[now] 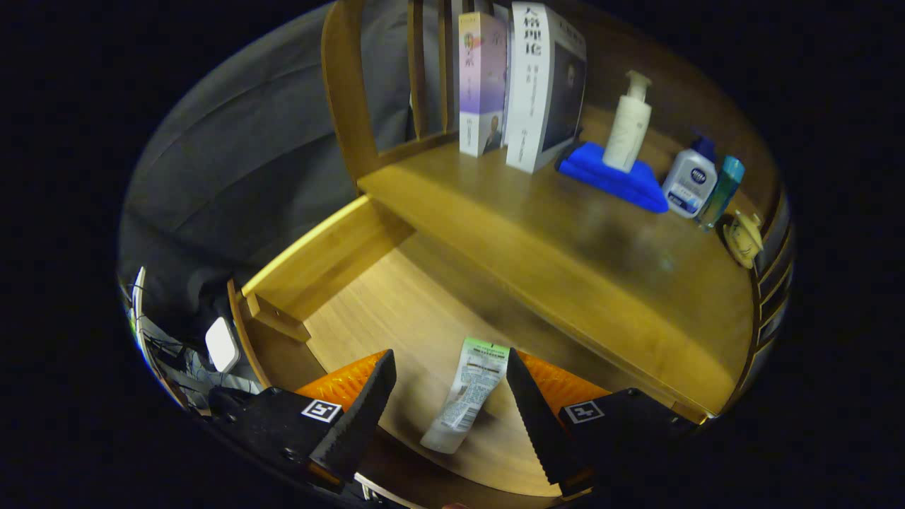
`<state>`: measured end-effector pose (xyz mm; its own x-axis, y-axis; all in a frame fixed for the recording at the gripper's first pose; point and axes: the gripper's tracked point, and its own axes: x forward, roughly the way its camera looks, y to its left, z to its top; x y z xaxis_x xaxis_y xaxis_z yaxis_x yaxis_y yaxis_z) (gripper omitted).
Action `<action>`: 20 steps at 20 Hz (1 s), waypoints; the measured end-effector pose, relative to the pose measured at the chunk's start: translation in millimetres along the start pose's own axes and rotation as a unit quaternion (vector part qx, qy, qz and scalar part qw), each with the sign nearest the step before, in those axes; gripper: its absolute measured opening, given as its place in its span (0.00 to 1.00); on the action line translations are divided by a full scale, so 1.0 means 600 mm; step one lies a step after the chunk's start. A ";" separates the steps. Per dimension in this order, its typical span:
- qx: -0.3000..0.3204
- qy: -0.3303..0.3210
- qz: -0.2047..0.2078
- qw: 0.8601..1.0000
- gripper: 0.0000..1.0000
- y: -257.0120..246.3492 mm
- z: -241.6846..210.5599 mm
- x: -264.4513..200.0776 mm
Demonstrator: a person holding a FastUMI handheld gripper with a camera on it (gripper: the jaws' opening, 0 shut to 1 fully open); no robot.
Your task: Pull open the drawer, take out the items inside it, and place them on the countertop above the cabinet.
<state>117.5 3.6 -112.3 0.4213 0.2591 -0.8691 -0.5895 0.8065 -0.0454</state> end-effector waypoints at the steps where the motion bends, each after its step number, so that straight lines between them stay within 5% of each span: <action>1: -0.008 0.014 -0.007 1.000 0.98 -0.009 -0.010 0.008; 13: -0.051 0.112 0.026 0.992 0.94 -0.017 -0.082 0.048; 16: -0.044 0.133 0.035 0.990 0.80 -0.018 -0.091 0.046; 20: -0.046 0.136 0.032 0.989 0.37 -0.019 -0.095 0.055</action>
<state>98.7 -27.4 -168.8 0.1876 0.1443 -0.9716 -0.6736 0.7389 -0.0203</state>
